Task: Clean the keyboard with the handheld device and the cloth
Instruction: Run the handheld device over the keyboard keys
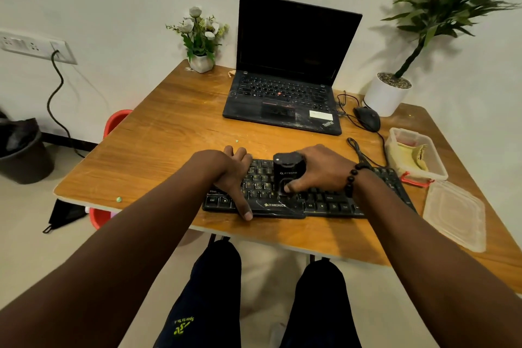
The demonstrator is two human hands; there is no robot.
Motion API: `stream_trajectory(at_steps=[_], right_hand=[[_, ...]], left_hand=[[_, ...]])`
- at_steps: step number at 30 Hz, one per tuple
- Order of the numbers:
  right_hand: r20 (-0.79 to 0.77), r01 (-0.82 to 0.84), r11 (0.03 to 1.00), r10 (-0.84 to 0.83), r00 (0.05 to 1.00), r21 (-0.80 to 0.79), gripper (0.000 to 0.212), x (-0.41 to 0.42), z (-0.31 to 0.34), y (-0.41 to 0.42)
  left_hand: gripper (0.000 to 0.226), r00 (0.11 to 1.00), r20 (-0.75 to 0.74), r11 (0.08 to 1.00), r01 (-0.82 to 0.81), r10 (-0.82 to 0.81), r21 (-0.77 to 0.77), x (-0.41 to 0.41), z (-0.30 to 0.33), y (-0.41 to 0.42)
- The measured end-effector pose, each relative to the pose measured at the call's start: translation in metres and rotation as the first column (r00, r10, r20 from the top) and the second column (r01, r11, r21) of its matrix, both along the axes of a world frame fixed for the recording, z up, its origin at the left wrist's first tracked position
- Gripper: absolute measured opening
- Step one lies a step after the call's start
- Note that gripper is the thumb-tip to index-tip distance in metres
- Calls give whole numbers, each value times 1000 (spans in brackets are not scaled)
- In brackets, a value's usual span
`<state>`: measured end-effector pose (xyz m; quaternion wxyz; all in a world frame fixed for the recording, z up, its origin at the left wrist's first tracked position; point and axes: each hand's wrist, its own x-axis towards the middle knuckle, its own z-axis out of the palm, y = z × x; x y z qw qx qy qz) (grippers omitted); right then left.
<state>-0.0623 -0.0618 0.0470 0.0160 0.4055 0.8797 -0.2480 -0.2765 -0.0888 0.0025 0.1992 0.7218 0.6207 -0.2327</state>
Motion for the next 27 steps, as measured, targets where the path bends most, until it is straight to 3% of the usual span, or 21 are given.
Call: stream_trajectory(at_steps=[3, 8, 11, 14, 18, 21, 23, 25, 27], right_hand=[[-107, 71, 994, -61, 992, 88, 41, 0, 2, 1], [-49, 35, 999, -36, 998, -26, 42, -1, -2, -3], [-125, 107, 989, -94, 988, 105, 41, 0, -6, -3], [-52, 36, 999, -35, 998, 16, 41, -1, -2, -6], [-135, 110, 993, -102, 986, 49, 47, -2, -4, -10], [62, -7, 998, 2, 998, 70, 36, -7, -1, -11], [202, -74, 980, 37, 979, 182, 31, -14, 6, -7], [197, -85, 961, 33, 980, 262, 31, -21, 9, -5], [95, -65, 981, 48, 994, 184, 32, -24, 6, -9]], left_hand=[[152, 1000, 2, 1000, -2, 2, -11, 1, 2, 0], [151, 1000, 6, 1000, 1, -1, -6, 0, 1, -1], [150, 1000, 7, 1000, -3, 3, -12, 1, 2, -1], [151, 1000, 1, 1000, -1, 1, -10, 1, 2, -1], [150, 1000, -13, 1000, 5, -6, -11, 2, 1, 0], [152, 1000, -7, 1000, -5, 5, -7, 1, 1, 0], [153, 1000, -4, 1000, -9, 9, -11, 1, 0, 0], [154, 1000, -7, 1000, -12, 12, -10, 2, -1, 1], [154, 1000, -7, 1000, -16, 16, -10, 2, -1, 2]])
